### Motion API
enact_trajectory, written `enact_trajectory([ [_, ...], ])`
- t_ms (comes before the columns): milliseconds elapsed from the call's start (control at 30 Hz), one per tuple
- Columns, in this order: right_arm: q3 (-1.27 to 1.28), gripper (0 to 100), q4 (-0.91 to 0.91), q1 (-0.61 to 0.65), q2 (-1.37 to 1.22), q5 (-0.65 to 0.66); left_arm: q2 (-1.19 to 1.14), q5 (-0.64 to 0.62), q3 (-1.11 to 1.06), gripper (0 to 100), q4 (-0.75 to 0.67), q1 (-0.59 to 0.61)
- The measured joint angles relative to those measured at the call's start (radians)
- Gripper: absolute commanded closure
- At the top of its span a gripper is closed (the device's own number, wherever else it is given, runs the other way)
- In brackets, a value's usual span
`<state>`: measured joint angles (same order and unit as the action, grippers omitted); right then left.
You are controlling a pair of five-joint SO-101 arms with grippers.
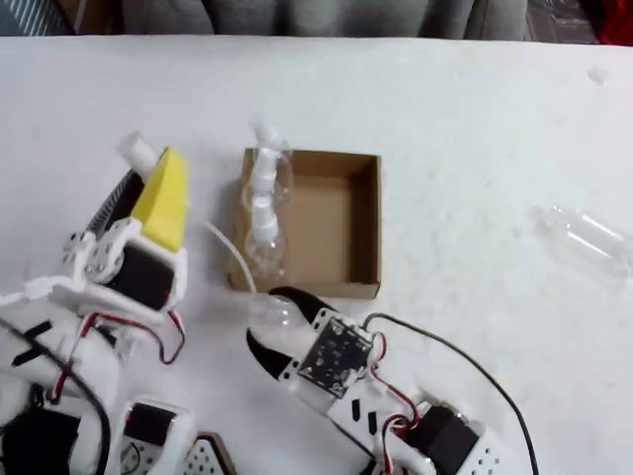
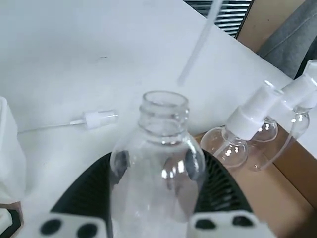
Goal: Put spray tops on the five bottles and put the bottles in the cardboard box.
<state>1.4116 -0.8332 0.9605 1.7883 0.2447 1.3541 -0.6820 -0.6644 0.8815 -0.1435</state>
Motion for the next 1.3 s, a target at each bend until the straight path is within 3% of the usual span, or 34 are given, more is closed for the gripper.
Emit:
enact_trajectory([
  [300, 0.005, 98.1, 0.038, -0.003, 0.0, -0.002, -0.005, 0.002, -0.011, 98, 0.0, -0.08],
  [967, 0.005, 98.1, -0.009, -0.052, 0.0, -0.002, 0.008, 0.0, 0.077, 98, 0.025, -0.043],
  [1300, 0.005, 98.1, -0.009, -0.015, 0.0, -0.028, 0.008, -0.002, -0.032, 98, -0.04, -0.043],
])
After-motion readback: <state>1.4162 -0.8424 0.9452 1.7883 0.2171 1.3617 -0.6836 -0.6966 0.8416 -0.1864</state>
